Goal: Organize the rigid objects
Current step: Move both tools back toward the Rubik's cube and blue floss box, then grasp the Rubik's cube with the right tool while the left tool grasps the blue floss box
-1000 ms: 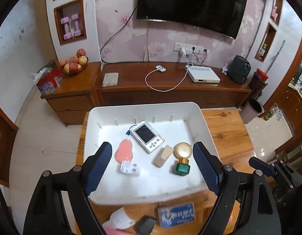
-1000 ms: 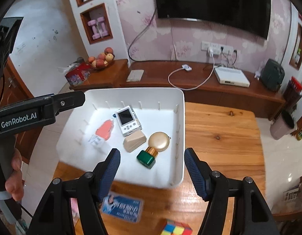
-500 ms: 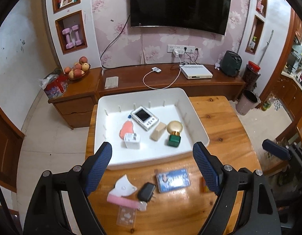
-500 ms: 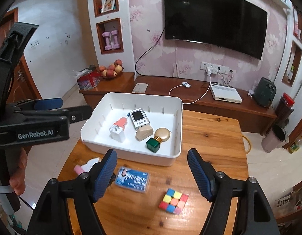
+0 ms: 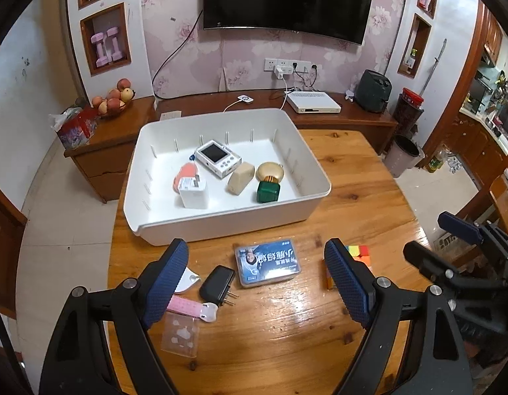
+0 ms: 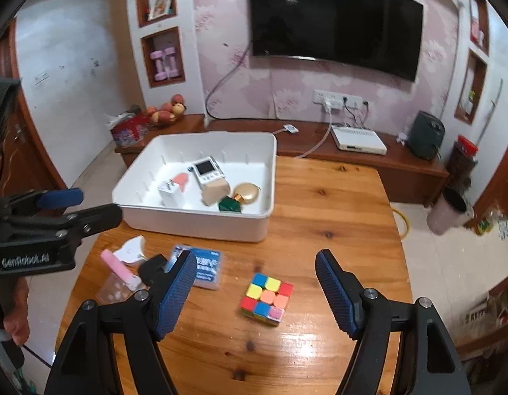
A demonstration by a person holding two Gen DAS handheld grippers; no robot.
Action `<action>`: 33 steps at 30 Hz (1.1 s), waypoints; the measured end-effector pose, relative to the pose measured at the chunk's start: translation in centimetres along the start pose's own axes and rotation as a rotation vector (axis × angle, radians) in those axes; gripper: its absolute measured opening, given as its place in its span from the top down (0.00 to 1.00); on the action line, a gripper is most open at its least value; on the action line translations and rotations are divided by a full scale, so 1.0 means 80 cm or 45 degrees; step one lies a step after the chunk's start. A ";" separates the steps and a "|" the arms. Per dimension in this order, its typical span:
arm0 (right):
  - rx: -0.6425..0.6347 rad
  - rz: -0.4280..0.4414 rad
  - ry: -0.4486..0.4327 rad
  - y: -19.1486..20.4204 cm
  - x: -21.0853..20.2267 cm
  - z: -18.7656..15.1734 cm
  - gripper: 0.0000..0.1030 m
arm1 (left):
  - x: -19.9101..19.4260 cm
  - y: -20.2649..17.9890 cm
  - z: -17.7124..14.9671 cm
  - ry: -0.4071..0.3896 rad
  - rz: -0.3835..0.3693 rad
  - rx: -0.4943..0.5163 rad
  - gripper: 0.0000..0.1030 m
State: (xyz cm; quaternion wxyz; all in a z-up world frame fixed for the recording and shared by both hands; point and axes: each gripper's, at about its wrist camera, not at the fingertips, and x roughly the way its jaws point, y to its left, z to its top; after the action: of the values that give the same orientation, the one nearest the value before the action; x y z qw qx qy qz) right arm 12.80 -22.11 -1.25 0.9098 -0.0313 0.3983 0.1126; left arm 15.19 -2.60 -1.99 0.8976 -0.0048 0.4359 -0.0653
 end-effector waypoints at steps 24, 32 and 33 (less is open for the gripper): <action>0.271 -0.086 0.242 -0.010 0.172 -0.086 0.27 | 0.129 -0.033 -0.069 0.165 -0.004 0.912 0.16; 0.284 -0.150 0.307 -0.015 0.204 -0.102 0.32 | 0.159 -0.056 -0.073 0.240 -0.111 1.089 0.16; 0.289 -0.145 0.312 -0.017 0.205 -0.103 0.33 | 0.162 -0.056 -0.073 0.251 -0.120 1.100 0.16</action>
State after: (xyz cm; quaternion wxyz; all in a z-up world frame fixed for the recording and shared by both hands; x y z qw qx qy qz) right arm 18.01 -21.72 -18.91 0.8570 0.0354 0.5140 0.0106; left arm 18.03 -8.34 -15.48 0.7674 0.3570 0.4513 -0.2826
